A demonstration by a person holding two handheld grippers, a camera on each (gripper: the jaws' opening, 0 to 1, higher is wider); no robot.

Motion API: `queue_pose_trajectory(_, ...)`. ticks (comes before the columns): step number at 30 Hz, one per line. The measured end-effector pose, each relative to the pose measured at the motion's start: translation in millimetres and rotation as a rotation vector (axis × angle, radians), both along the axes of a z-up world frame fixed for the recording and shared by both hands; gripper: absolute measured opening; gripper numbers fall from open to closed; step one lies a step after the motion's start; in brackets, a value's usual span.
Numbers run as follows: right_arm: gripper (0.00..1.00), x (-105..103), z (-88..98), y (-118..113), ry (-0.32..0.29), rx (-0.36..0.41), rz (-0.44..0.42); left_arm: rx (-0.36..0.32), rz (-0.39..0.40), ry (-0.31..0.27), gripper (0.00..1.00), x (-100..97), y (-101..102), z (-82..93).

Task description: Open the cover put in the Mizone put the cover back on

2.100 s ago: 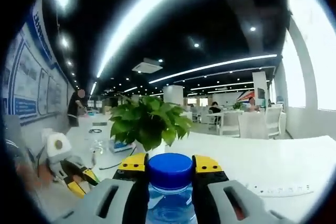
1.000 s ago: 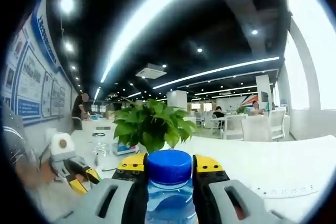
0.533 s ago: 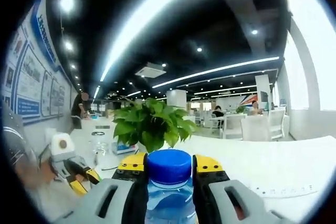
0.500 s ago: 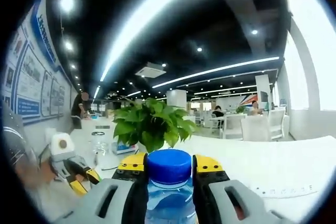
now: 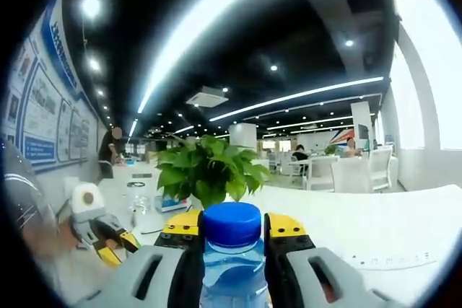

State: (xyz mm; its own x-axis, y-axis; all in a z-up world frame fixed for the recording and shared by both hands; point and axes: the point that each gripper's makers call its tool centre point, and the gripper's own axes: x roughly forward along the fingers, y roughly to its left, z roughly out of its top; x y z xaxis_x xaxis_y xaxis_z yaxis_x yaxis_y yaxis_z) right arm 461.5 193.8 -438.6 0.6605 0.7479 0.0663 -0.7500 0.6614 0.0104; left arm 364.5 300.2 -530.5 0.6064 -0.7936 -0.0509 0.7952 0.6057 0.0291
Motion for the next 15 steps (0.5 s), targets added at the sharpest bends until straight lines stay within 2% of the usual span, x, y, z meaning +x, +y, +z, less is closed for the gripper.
queue_pose_trajectory(7, 0.25, -4, -1.3, -5, 0.003, 0.005, 0.0, -0.003, 0.001, -0.002, 0.2, -0.3, 1, 0.9)
queue_pose_trajectory(11, 0.23, -12, -2.9, -10, -0.022, -0.039, -0.009, -0.002, -0.001, -0.001, 0.2, -0.7, 0, 0.4)
queue_pose_trajectory(15, 0.22, -20, -5.1, -21, -0.031, -0.044, -0.02, -0.001, 0.0, 0.001, 0.2, -0.1, 0, -0.2)
